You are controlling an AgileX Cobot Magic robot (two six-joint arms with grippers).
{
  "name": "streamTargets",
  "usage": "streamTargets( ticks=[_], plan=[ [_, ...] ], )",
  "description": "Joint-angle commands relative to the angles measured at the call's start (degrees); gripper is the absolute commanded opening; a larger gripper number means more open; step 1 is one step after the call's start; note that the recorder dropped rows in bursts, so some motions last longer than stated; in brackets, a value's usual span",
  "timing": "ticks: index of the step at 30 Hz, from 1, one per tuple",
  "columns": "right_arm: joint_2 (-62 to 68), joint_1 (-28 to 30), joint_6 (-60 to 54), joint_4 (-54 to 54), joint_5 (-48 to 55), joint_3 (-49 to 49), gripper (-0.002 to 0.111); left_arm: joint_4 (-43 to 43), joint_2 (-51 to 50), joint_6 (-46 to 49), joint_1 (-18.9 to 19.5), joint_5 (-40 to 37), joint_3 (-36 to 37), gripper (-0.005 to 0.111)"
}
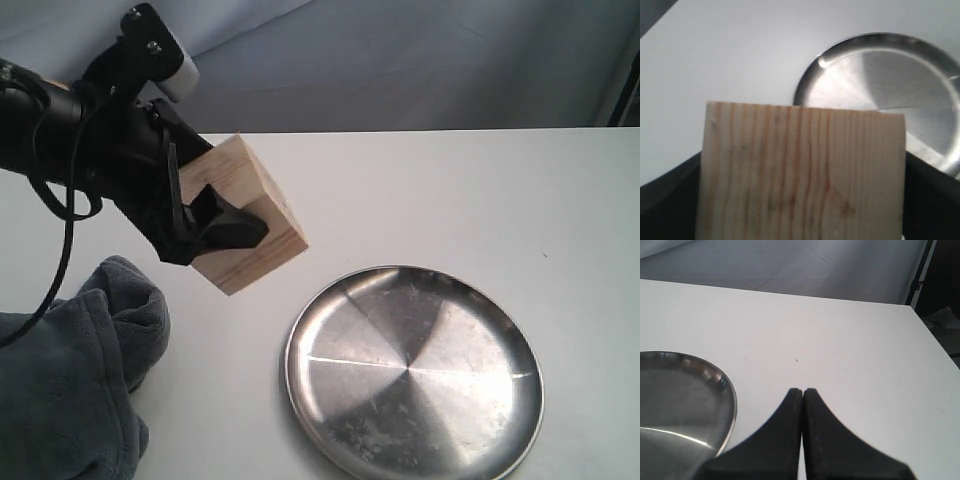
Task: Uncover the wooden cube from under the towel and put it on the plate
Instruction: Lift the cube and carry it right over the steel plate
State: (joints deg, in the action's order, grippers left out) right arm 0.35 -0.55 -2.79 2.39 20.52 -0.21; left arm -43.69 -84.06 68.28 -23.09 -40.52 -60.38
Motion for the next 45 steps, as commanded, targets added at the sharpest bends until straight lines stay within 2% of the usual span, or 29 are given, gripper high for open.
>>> streamTargets(
  ticks=[1,7,12,15,27,34,39,45],
  plan=[
    [-0.3,-0.1,-0.2,-0.3,-0.5,0.2,0.0,-14.6,0.8,13.3,-1.1,-6.0,-0.2,0.0],
    [-0.3,-0.1,-0.2,-0.3,-0.5,0.2,0.0,-17.1,-0.8,14.9,-9.3,-4.1,-0.2,0.0],
    [-0.3,-0.1,-0.2,-0.3,-0.5,0.2,0.0,-15.5,-5.0,14.9,-16.5,5.4,-0.2,0.0],
    [-0.3,-0.1,-0.2,-0.3,-0.5,0.2,0.0,-15.5,-8.3,14.8,-18.8,11.5,-0.2,0.0],
    [-0.3,-0.1,-0.2,-0.3,-0.5,0.2,0.0,-14.5,-20.0,9.2,-19.2,12.2,-6.7,0.0],
    [-0.3,-0.1,-0.2,-0.3,-0.5,0.2,0.0,-1.3,-23.9,-3.0,-19.2,12.1,-11.0,0.0],
    [-0.3,-0.1,-0.2,-0.3,-0.5,0.2,0.0,0.9,-26.1,-3.9,-19.4,9.2,-12.6,0.0],
    [-0.3,-0.1,-0.2,-0.3,-0.5,0.2,0.0,7.9,-28.2,-9.7,-23.8,9.2,-15.4,0.0]
  ],
)
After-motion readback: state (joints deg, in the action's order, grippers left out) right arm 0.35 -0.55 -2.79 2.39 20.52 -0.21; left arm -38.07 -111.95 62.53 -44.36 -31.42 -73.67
